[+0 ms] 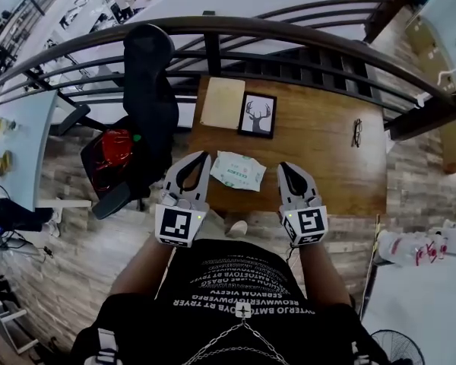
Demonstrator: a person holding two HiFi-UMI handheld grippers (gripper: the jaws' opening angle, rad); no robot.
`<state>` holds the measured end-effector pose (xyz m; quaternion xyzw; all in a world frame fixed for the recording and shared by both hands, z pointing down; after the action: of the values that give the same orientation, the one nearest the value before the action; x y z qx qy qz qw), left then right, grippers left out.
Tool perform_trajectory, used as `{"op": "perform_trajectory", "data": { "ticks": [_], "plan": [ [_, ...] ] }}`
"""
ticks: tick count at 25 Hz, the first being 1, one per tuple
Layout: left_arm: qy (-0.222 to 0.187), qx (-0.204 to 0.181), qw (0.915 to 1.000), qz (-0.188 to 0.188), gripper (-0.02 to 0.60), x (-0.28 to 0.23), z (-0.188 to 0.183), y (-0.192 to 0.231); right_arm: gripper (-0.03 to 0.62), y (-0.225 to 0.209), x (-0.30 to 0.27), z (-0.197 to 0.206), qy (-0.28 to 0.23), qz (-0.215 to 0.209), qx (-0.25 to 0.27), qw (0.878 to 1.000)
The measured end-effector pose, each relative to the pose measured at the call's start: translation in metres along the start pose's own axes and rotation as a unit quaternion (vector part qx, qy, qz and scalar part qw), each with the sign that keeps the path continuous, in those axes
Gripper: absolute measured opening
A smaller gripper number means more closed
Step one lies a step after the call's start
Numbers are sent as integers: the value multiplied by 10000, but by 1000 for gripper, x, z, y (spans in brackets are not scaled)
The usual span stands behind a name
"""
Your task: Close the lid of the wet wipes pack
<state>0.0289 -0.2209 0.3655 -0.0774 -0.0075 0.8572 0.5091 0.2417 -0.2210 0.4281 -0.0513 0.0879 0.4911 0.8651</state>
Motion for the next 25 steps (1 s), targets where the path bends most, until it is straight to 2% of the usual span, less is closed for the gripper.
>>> {"op": "perform_trajectory", "data": {
  "ticks": [5, 8, 17, 25],
  "plan": [
    [-313, -72, 9994, 87, 28, 9, -35, -7, 15, -9, 23, -44, -229, 154, 152, 9995],
    [-408, -79, 9991, 105, 28, 11, -45, -11, 14, -18, 33, -54, -235, 348, 201, 9989],
    [-330, 12, 9989, 336, 28, -2, -43, -17, 14, -31, 47, -36, -24, 688, -56, 9976],
    [-249, 60, 9973, 684, 28, -18, -38, -30, 14, -24, 47, -28, 84, 662, -123, 9977]
  ]
}}
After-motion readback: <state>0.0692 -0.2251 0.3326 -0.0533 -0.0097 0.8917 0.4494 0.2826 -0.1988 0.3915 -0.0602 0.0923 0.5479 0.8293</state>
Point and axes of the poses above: the fingertips, and each gripper's own axes: x backward along the fingers, y to its left, z out of its underside, the point moved 4 cm from there along x, backward along the fingers, and after that the axes turned 2 degrees about -y, right-handed, at the moved point
